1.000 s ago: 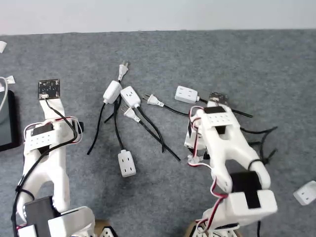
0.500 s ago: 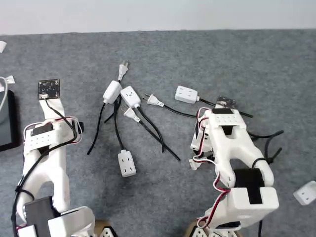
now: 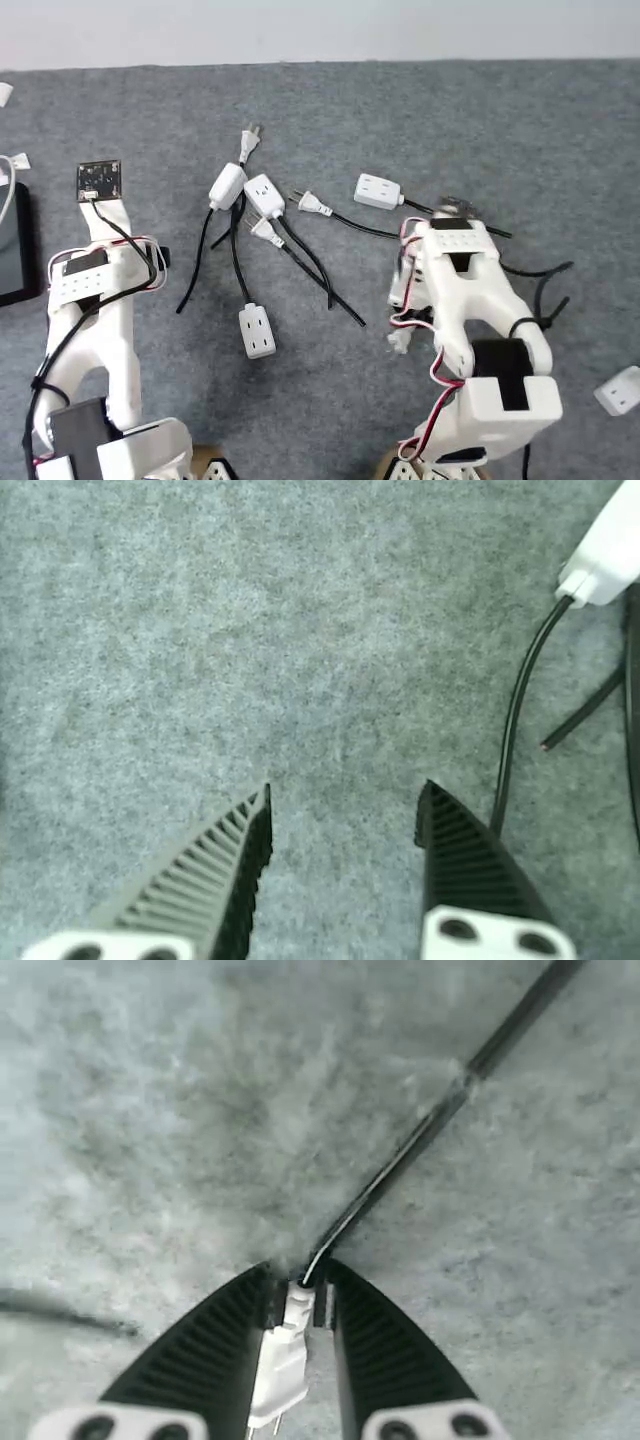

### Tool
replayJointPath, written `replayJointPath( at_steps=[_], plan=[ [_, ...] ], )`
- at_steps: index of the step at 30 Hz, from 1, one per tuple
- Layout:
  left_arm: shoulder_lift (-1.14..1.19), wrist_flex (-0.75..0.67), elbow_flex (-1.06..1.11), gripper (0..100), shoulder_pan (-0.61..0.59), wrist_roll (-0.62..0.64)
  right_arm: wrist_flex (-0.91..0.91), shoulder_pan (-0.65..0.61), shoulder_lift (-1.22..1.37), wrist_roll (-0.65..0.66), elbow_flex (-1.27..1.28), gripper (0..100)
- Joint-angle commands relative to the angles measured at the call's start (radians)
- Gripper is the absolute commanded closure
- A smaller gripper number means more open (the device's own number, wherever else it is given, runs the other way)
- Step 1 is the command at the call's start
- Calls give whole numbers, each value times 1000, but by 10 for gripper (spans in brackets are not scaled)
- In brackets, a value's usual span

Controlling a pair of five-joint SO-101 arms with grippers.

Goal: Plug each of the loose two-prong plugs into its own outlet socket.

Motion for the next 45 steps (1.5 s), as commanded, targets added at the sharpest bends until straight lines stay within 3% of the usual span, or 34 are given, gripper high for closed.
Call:
replayJointPath(
  at_steps=[1, 4, 9, 11, 16, 21, 23, 27, 29, 31, 34, 39, 45],
  plan=[
    [-5, 8, -54, 780, 11, -11, 64, -84, -99, 158, -92, 991],
    [-5, 8, -54, 780, 11, -11, 165, -124, -128, 336, -189, 991],
    [-5, 8, -54, 780, 11, -11, 305, -168, -61, 833, -267, 990],
    [-5, 8, -54, 780, 11, -11, 315, -171, -18, 931, -267, 990],
    [-5, 8, -54, 780, 11, -11, 305, -147, 56, 945, -316, 970],
    [-5, 8, -54, 780, 11, -11, 318, -119, 70, 945, -347, 719],
    [-5, 8, -54, 780, 11, -11, 340, -113, 67, 947, -350, 674],
    [-5, 8, -54, 780, 11, -11, 432, -99, 67, 951, -399, 760],
    [-5, 8, -54, 780, 11, -11, 456, -102, 67, 928, -408, 876],
    [-5, 8, -54, 780, 11, -11, 450, -107, 74, 810, -405, 998],
    [-5, 8, -54, 780, 11, -11, 360, -108, 68, 658, -324, 978],
    [-5, 8, -54, 780, 11, -11, 137, -156, 67, 609, -147, 990],
    [-5, 8, -54, 780, 11, -11, 54, -292, 99, 595, -64, 990]
  ],
)
